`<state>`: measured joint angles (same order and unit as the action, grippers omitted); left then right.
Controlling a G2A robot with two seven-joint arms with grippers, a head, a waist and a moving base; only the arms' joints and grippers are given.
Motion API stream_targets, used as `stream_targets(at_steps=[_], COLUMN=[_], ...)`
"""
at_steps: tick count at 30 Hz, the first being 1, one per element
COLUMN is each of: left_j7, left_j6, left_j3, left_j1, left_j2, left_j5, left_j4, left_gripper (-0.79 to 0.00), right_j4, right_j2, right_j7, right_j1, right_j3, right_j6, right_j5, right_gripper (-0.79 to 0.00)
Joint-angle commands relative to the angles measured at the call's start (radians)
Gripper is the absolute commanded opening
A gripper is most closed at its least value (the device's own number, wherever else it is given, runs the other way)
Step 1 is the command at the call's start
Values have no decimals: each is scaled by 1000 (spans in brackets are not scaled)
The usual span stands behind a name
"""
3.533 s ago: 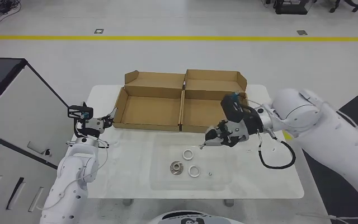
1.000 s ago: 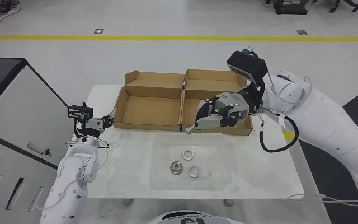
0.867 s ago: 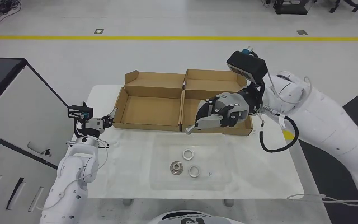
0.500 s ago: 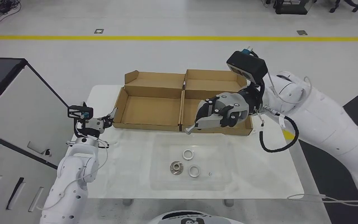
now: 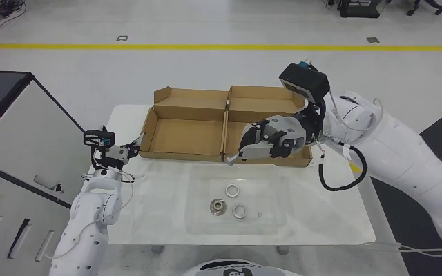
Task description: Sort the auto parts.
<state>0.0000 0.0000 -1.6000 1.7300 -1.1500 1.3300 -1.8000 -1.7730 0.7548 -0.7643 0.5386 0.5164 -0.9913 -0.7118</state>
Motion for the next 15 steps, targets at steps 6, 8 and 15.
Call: stream_targets(at_steps=[6, 8, 15], left_j7=[0, 0, 0], left_j6=[0, 0, 0], left_j3=[0, 0, 0], left_j1=[0, 0, 0], left_j2=[0, 0, 0], left_j5=[0, 0, 0], left_j4=[0, 0, 0], left_gripper=[0, 0, 0], right_j4=[-26, -43, -90], right_j2=[14, 20, 41], right_j7=[-40, -43, -44], right_j1=[42, 55, 90], right_j3=[32, 42, 58], right_j6=[-21, -21, -21], right_j5=[-117, -153, -254], right_gripper=[-785, -785, -785])
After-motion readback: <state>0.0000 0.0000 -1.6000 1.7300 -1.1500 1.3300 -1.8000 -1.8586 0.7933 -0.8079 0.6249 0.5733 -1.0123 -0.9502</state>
